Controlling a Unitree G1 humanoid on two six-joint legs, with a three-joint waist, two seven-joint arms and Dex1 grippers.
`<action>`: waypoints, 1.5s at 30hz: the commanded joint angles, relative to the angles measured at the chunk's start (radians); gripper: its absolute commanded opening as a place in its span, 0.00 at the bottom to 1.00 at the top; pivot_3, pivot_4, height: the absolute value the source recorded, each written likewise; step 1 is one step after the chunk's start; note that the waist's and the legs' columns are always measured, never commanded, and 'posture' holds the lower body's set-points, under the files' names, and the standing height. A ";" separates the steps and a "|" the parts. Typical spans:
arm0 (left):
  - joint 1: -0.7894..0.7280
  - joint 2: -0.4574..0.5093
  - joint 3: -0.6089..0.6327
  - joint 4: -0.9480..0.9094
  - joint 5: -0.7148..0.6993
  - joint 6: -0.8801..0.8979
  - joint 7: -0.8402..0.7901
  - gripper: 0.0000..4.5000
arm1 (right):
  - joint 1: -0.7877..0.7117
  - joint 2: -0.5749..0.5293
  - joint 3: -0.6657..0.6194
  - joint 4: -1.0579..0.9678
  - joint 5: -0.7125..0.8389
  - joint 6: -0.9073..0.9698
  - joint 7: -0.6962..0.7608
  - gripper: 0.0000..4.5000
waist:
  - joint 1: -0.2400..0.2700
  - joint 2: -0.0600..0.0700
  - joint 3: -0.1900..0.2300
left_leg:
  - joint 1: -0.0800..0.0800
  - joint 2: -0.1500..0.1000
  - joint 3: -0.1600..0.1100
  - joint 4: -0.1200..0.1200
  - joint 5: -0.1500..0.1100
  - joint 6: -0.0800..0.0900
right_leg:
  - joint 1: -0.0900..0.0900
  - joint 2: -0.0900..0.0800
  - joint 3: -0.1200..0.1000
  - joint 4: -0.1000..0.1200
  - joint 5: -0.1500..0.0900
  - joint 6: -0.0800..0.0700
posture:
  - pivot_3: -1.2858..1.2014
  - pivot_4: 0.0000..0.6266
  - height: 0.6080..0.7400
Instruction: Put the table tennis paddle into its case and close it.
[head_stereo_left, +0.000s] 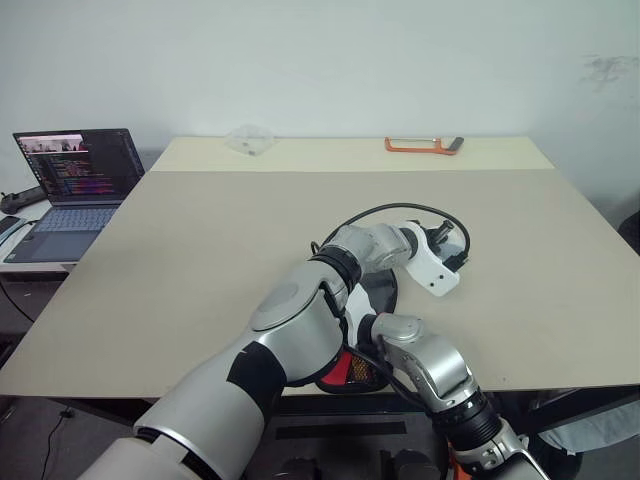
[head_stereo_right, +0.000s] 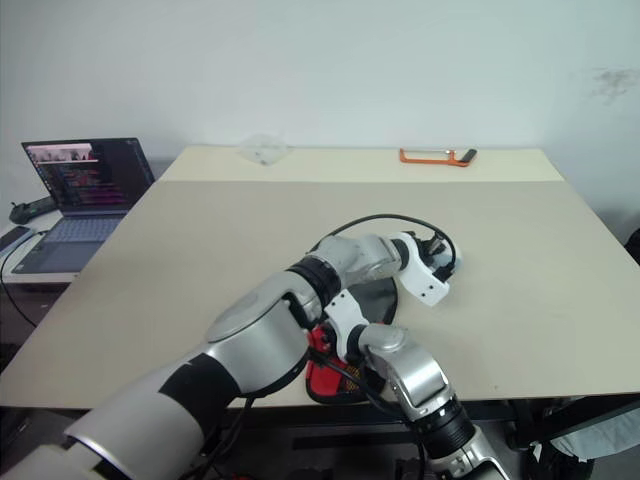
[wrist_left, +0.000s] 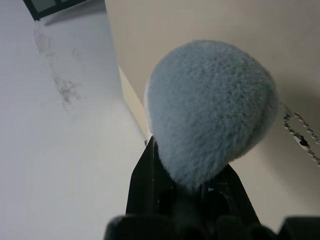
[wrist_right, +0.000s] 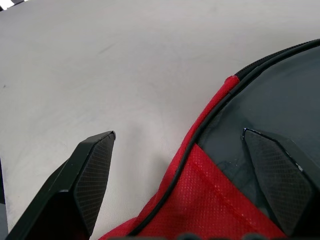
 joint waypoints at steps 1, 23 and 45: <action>-0.006 -0.006 0.036 -0.044 -0.046 -0.006 -0.032 0.02 | 0.049 -0.012 0.035 0.097 0.010 0.073 0.011 1.00 | 0.000 0.000 0.000 | 0.000 0.000 0.000 0.000 0.000 0.000 | 0.000 0.000 0.000 0.000 0.000 0.000 | 0.52 0.24 1.00; -0.009 0.114 0.113 -0.052 -0.130 0.006 -0.143 1.00 | 0.036 -0.017 0.028 0.118 0.005 0.055 0.019 1.00 | -0.004 0.005 -0.003 | 0.001 0.000 0.000 0.000 0.000 0.000 | 0.001 0.000 0.000 0.000 0.000 0.000 | 0.52 0.24 1.00; 0.100 0.391 0.647 -0.109 -0.676 0.074 -0.641 1.00 | -0.032 -0.119 -0.041 -0.068 0.003 0.063 0.029 1.00 | -0.005 0.005 -0.003 | 0.001 0.000 0.000 0.001 0.000 0.000 | 0.000 0.000 0.000 0.001 0.002 -0.004 | 0.52 0.24 1.00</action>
